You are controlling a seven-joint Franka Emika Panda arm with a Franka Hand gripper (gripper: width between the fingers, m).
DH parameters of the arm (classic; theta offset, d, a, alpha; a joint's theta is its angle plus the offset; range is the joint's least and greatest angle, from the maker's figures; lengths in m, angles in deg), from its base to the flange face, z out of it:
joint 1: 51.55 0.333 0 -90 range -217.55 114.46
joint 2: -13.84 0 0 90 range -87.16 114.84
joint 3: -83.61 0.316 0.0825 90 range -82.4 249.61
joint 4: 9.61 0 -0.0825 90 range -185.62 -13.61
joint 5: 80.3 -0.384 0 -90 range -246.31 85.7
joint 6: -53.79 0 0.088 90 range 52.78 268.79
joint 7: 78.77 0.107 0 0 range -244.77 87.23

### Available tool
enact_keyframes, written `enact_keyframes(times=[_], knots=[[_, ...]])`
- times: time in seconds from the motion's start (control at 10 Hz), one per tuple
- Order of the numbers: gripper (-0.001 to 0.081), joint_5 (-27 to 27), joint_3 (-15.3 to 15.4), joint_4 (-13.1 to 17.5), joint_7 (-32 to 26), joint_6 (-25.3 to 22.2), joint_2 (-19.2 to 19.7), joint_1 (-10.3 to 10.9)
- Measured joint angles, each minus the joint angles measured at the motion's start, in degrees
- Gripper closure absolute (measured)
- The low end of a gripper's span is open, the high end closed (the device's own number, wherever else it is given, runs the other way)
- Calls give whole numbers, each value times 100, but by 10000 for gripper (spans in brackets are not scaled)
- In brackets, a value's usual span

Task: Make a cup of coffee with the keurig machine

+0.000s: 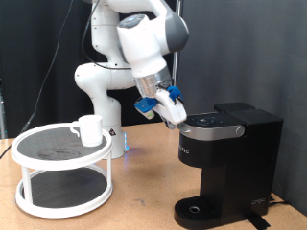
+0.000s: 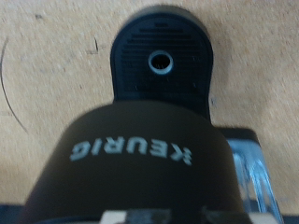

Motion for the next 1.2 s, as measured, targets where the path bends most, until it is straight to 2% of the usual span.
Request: enact_keyframes(times=[0.3,0.7,1.0,1.2], knots=[[806,-732,-315,2,-808,-796,-281,-1],[806,-651,-348,-134,-871,-895,-328,-4],[806,-1013,-445,-651,-519,-845,-856,-111],[806,-1148,-456,-1028,134,-792,-1314,-269]])
